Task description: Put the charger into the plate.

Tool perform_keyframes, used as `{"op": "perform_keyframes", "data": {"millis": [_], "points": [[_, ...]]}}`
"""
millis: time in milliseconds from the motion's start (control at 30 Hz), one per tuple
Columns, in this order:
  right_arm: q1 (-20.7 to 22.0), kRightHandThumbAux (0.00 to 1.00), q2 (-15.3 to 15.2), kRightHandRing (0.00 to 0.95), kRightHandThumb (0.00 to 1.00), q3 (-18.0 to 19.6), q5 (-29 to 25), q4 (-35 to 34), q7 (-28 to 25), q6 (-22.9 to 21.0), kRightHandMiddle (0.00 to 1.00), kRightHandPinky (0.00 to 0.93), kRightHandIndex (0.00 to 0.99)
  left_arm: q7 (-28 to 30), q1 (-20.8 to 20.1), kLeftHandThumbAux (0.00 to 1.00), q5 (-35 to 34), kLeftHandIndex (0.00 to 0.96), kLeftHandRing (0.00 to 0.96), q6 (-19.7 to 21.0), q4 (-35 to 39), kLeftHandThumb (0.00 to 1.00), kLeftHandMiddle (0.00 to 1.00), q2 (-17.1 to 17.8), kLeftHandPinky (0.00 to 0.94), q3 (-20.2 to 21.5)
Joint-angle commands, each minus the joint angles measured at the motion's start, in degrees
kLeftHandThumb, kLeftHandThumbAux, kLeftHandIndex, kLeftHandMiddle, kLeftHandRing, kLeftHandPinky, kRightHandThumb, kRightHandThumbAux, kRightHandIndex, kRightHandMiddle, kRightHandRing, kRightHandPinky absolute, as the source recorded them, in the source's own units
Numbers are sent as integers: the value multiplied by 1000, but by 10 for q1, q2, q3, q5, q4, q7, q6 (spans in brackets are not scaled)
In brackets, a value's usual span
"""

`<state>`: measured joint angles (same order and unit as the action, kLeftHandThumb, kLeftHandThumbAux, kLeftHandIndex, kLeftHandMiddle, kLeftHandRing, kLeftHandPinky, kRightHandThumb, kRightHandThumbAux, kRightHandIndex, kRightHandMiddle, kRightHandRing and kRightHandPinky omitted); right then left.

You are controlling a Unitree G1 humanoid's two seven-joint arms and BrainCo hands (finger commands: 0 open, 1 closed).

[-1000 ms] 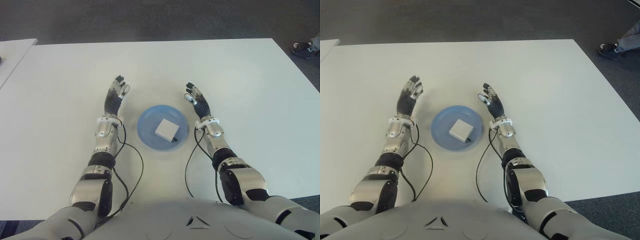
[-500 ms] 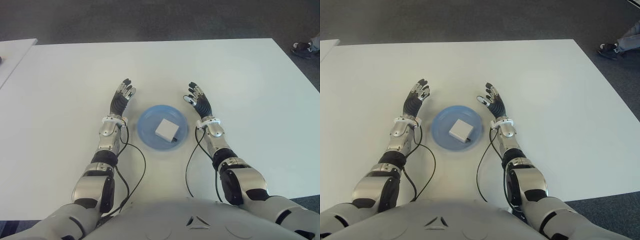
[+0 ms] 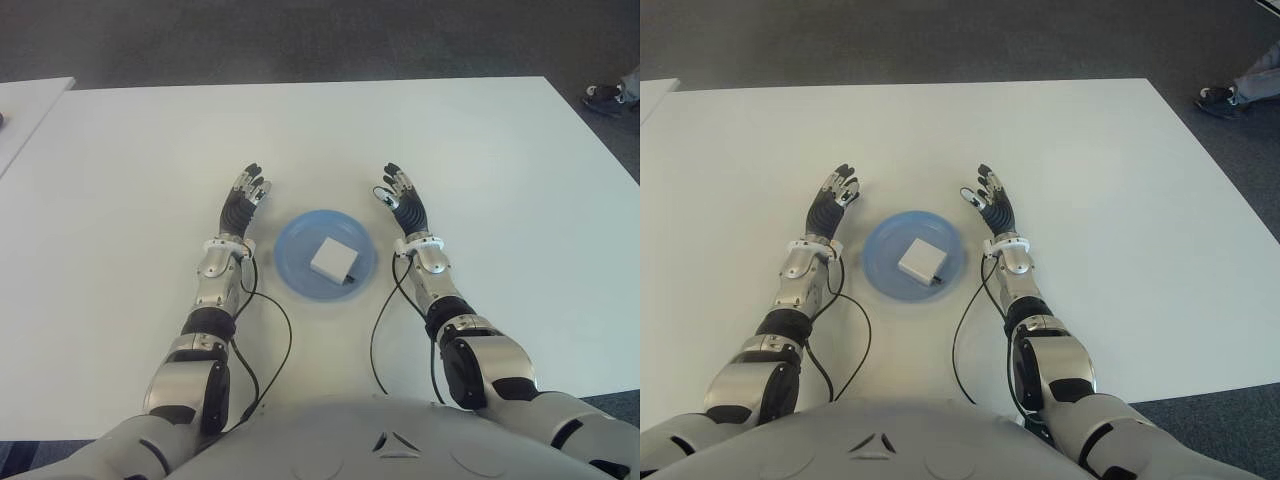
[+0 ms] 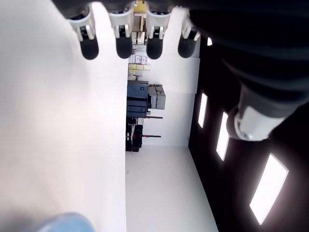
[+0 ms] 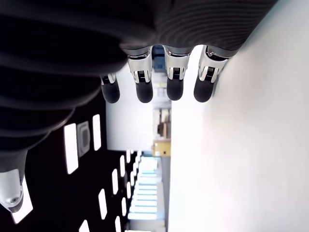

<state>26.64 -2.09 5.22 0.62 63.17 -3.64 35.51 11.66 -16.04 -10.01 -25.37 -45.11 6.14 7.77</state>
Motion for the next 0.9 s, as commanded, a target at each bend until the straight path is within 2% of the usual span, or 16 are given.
{"op": "perform_keyframes", "data": {"millis": [33, 300, 567, 900], "points": [[-43, 516, -1, 0, 37, 1, 1, 29, 6, -37, 0, 0, 0, -7, 18, 568, 12, 0, 0, 18, 7, 0, 0, 1, 0, -1], [-50, 537, -13, 0, 39, 8, -6, 23, -2, -28, 0, 0, 0, -16, 35, 559, 62, 0, 0, 2, 8, 0, 0, 9, 0, -24], [-53, 551, -19, 0, 46, 18, -14, 17, 1, -43, 1, 0, 0, -48, 40, 553, 116, 0, 0, -35, -1, 0, 0, 15, 0, -46], [-54, 560, -22, 0, 46, 21, -15, 14, -1, -49, 13, 0, 0, -62, 26, 542, 122, 0, 0, -39, -26, 8, 0, 20, 0, -44]]}}
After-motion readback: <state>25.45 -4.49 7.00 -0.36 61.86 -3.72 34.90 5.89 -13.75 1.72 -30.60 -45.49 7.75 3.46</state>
